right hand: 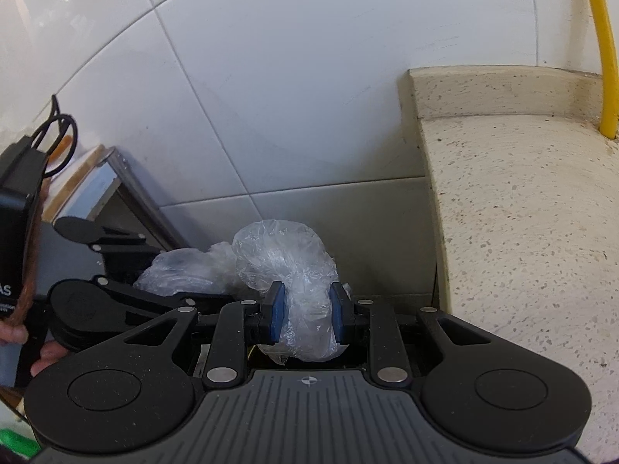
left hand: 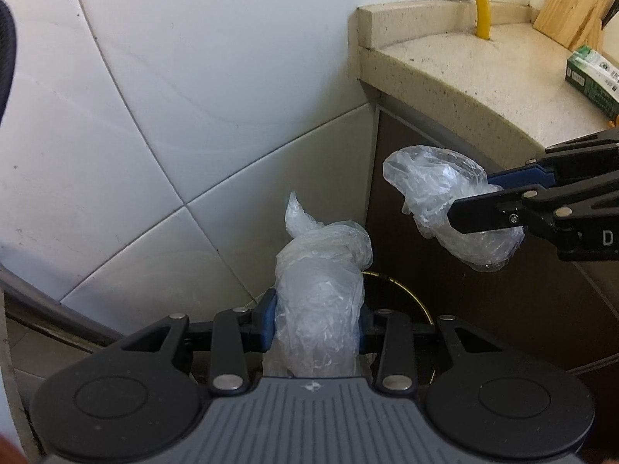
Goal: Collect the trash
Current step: 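Lower both held plastic bags down beside the cabinet over the trash bin, then open both grippers to drop the plastic bags into the bin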
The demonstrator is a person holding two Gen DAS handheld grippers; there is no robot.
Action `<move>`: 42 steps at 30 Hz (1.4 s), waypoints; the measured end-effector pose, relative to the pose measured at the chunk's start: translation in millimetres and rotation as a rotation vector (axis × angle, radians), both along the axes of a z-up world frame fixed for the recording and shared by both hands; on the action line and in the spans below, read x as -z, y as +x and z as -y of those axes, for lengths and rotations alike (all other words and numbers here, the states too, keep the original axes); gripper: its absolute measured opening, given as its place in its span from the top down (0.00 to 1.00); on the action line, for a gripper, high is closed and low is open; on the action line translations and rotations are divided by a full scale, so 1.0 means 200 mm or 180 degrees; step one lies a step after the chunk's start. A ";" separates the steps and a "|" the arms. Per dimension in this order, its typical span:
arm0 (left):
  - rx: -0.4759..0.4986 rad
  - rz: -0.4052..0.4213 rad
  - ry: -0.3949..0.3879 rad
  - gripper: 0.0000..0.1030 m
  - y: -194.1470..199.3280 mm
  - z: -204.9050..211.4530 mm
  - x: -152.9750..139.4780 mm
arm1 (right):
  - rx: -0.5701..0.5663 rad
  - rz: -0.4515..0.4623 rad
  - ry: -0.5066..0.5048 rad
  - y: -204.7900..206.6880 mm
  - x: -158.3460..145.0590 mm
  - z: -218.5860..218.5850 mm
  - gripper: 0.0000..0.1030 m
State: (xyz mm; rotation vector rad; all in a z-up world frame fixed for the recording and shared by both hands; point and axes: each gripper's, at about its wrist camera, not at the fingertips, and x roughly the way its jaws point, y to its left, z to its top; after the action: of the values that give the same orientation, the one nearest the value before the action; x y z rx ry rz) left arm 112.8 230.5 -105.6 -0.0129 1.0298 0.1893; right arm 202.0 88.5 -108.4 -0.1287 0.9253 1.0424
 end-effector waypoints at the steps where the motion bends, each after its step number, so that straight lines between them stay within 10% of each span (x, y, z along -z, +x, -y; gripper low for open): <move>1: 0.0006 -0.0009 0.0004 0.67 0.00 0.00 0.00 | -0.0009 0.0003 -0.0012 0.00 0.00 0.00 0.70; 25: 0.0107 -0.0251 0.0013 0.66 0.06 0.02 0.09 | -0.0132 -0.0066 -0.0273 -0.03 0.04 -0.05 0.69; 42: 0.0196 -0.0447 0.0084 0.47 0.06 0.06 0.14 | -0.0305 -0.0031 -0.0337 -0.06 0.04 -0.08 0.44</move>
State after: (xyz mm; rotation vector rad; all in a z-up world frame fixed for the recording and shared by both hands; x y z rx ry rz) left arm 125.2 217.7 -133.2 0.0566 1.1662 0.1492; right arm 189.3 103.9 -116.2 -0.2584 0.9912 1.0832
